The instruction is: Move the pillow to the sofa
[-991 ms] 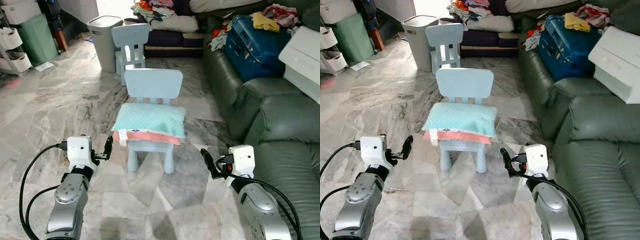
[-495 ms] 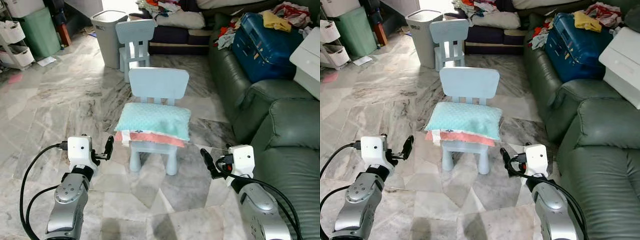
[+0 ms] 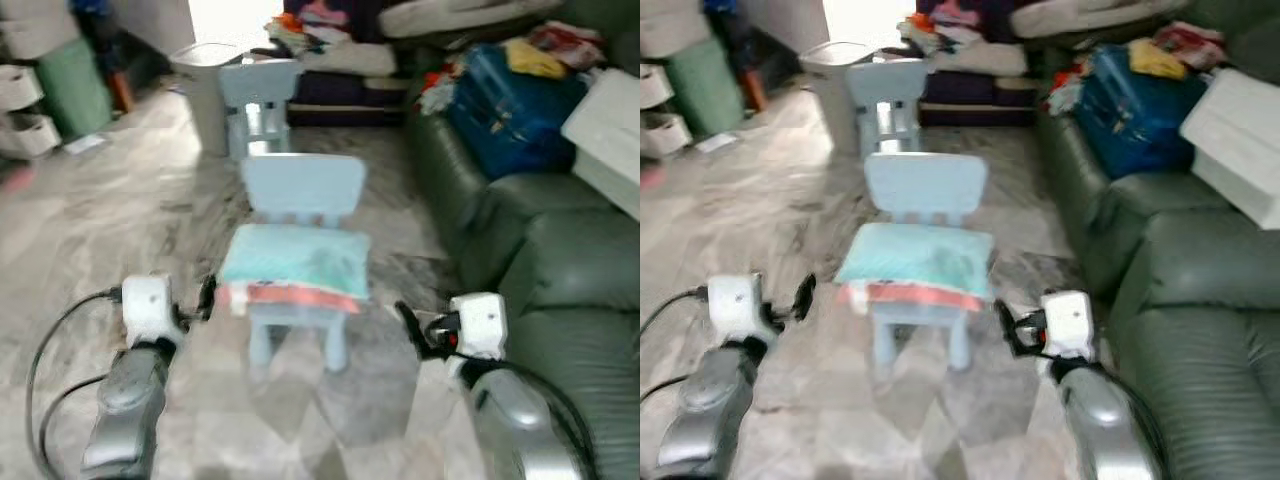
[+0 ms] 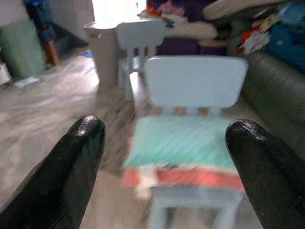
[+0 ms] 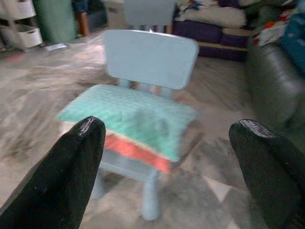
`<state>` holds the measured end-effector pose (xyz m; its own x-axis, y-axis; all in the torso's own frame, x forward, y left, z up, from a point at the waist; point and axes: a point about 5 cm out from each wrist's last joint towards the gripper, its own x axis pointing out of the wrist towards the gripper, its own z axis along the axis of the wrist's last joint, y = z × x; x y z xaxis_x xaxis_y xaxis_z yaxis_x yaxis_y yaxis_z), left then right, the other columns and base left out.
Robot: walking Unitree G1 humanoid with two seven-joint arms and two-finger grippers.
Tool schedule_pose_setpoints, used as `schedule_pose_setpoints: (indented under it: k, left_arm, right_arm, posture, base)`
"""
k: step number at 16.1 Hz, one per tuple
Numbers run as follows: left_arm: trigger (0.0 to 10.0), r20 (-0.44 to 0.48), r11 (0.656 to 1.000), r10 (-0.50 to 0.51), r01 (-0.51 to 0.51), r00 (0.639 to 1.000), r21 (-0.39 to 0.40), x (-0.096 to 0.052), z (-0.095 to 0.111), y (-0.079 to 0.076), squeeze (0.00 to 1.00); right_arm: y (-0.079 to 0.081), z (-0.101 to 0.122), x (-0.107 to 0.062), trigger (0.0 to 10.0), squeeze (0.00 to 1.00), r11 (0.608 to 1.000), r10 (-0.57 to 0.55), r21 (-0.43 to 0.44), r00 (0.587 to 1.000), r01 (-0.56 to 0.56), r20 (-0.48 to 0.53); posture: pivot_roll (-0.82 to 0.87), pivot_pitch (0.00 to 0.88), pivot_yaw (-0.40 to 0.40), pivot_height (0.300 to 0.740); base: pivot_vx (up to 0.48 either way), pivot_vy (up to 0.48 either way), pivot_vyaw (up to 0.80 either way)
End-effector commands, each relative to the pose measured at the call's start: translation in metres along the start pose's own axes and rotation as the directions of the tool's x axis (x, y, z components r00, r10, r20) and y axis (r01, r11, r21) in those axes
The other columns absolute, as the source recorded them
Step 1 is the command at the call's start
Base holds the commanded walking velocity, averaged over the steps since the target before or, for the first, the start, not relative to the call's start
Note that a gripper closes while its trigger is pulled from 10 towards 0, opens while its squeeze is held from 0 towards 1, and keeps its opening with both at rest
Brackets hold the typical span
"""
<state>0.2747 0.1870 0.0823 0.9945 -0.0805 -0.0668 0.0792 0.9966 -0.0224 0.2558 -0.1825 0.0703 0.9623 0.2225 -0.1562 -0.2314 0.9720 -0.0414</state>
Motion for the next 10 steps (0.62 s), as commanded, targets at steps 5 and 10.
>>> schedule_pose_setpoints:
  k: [5, 10]
  left_arm:
    - [10.0, 0.002, 1.000, 0.012, -0.012, 1.000, 0.020, -0.0018, 0.0027, 0.0078, 0.00]
    - [10.0, 0.000, 1.000, 0.011, -0.011, 1.000, 0.023, -0.0021, 0.0022, 0.0076, 0.00]
  right_arm:
    - [0.0038, 0.0098, 0.0043, 10.0, 0.00, 1.000, 0.010, -0.005, 0.999, -0.010, 0.040]
    - [0.0039, 0.0090, 0.0050, 10.0, 0.00, 1.000, 0.017, -0.011, 0.999, -0.016, 0.037]
  posture:
    - [-0.14, 0.000, 0.013, 0.740]
    - [-0.14, 0.000, 0.011, 0.740]
  base:
    - [0.450, 0.000, 0.00]
    - [0.450, 0.000, 0.00]
